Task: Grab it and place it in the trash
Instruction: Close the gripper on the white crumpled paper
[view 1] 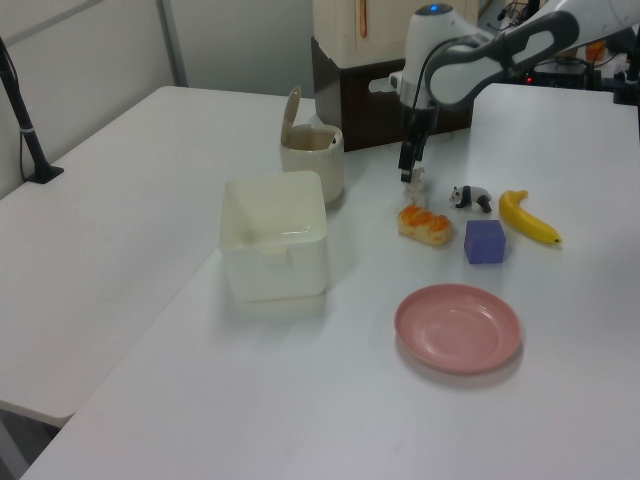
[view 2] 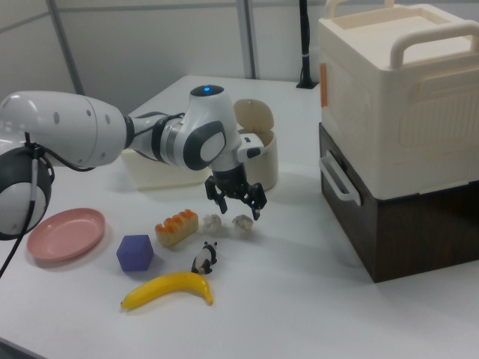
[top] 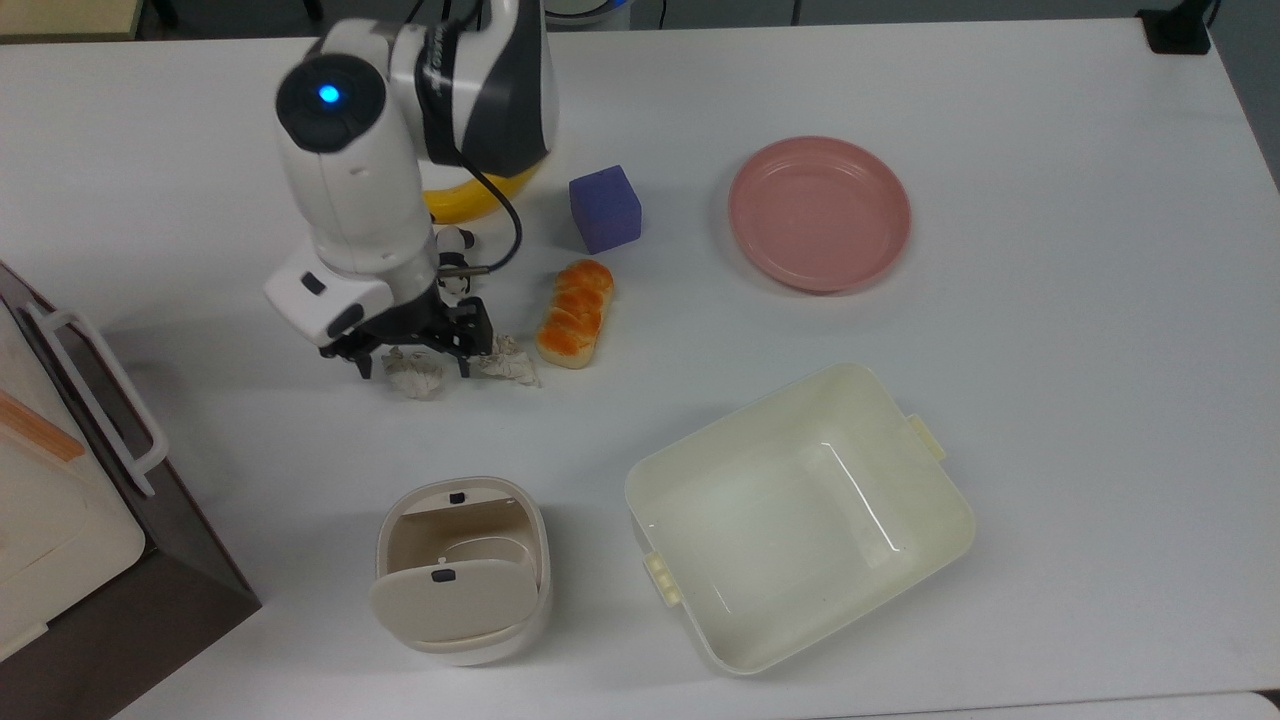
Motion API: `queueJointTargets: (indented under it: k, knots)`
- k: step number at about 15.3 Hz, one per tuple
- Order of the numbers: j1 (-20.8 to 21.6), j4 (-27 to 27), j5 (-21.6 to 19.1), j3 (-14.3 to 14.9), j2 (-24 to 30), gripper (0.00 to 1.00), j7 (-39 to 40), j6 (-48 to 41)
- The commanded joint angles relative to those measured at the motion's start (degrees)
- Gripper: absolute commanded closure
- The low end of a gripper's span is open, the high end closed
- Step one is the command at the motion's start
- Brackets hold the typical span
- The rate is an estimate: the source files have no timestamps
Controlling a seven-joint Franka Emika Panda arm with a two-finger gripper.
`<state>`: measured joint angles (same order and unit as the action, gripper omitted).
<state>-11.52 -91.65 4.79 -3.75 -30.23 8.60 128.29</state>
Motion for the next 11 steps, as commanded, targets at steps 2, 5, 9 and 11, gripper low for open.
queueJointTargets:
  k: [2, 5, 9, 11]
  knots:
    - [0.71, 0.59, 0.4, 0.32, -0.88, 0.0, 0.98, 0.65]
    - [0.54, 0.24, 0.4, 0.58, -0.88, 0.21, 0.98, 0.38]
    - [0.45, 0.15, 0.58, 0.67, -0.8, 0.52, 1.16, -0.23]
    - [0.45, 0.07, 0.75, 0.76, -0.88, 0.52, 1.33, -0.32]
